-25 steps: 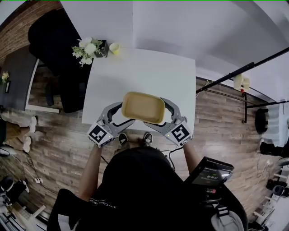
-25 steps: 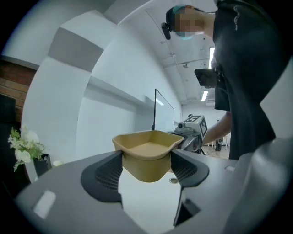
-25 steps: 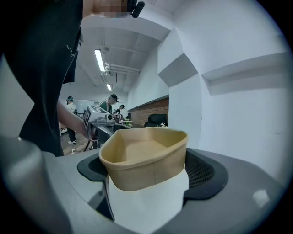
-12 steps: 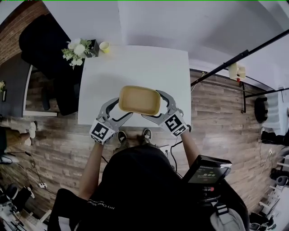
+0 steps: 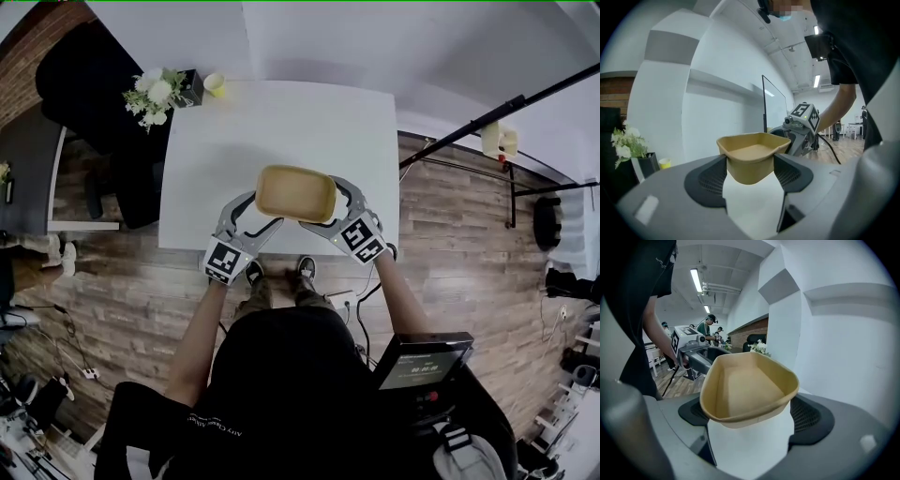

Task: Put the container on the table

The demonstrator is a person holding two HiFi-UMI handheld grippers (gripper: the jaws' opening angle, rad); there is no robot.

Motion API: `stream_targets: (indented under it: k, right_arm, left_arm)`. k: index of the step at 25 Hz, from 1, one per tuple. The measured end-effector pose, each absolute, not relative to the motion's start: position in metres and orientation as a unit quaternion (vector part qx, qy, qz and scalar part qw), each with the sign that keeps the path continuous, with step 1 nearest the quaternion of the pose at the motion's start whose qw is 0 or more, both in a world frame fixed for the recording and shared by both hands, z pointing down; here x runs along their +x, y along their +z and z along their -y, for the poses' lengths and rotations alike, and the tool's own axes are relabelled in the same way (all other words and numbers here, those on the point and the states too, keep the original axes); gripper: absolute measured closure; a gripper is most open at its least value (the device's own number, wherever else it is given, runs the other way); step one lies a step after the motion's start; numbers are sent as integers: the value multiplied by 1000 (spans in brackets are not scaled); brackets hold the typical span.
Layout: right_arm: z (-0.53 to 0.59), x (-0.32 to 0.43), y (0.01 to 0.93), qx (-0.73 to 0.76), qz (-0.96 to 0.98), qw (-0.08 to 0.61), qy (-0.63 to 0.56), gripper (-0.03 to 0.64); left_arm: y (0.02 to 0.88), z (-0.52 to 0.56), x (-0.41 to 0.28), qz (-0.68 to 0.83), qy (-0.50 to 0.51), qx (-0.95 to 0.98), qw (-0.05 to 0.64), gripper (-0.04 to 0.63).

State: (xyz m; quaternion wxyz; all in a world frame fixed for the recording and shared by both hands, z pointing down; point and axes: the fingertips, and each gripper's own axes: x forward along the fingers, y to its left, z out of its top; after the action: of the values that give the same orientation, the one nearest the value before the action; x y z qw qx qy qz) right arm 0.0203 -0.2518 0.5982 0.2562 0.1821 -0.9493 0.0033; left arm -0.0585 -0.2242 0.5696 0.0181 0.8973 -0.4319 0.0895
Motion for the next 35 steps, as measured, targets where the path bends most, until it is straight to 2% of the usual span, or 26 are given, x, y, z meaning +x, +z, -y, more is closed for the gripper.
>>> stream_targets:
  k: [20, 35]
  right_arm:
    - [276, 50, 727, 136, 924, 355, 31, 89]
    - [282, 59, 776, 124, 905, 406, 32, 86]
  left_arm:
    - [684, 245, -25, 461, 152, 871, 83, 281]
    - [733, 250, -16, 462, 175, 861, 119, 278]
